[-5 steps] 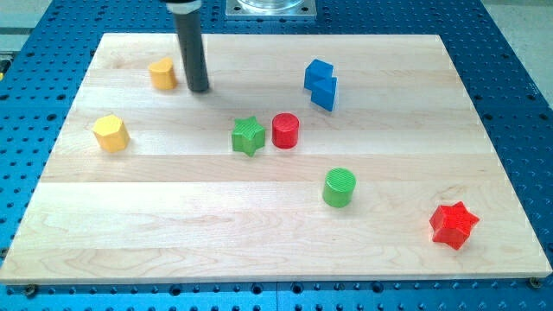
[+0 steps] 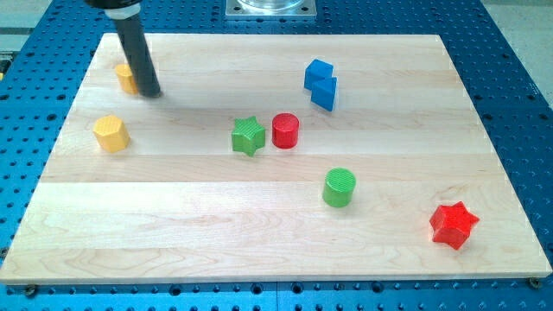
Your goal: Move the heart into the hexagon
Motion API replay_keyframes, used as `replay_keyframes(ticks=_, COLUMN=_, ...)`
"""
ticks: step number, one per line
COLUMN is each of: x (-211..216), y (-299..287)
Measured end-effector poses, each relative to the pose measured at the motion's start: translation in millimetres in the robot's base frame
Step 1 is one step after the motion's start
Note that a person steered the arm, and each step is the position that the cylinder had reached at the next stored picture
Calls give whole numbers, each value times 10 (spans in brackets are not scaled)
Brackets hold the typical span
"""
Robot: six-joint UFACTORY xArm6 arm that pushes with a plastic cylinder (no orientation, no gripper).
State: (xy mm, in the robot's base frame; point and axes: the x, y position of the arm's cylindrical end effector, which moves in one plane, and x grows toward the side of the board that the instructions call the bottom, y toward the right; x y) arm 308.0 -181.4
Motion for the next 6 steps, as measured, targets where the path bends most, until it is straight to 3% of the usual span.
replay_keyframes(ticks=1, x=-455, y=-157)
replay_keyframes(ticks=2, x=278, y=-403)
replay_keyframes(ticks=3, x=678, y=-400)
replay_keyframes(ticks=6, x=843, y=1193)
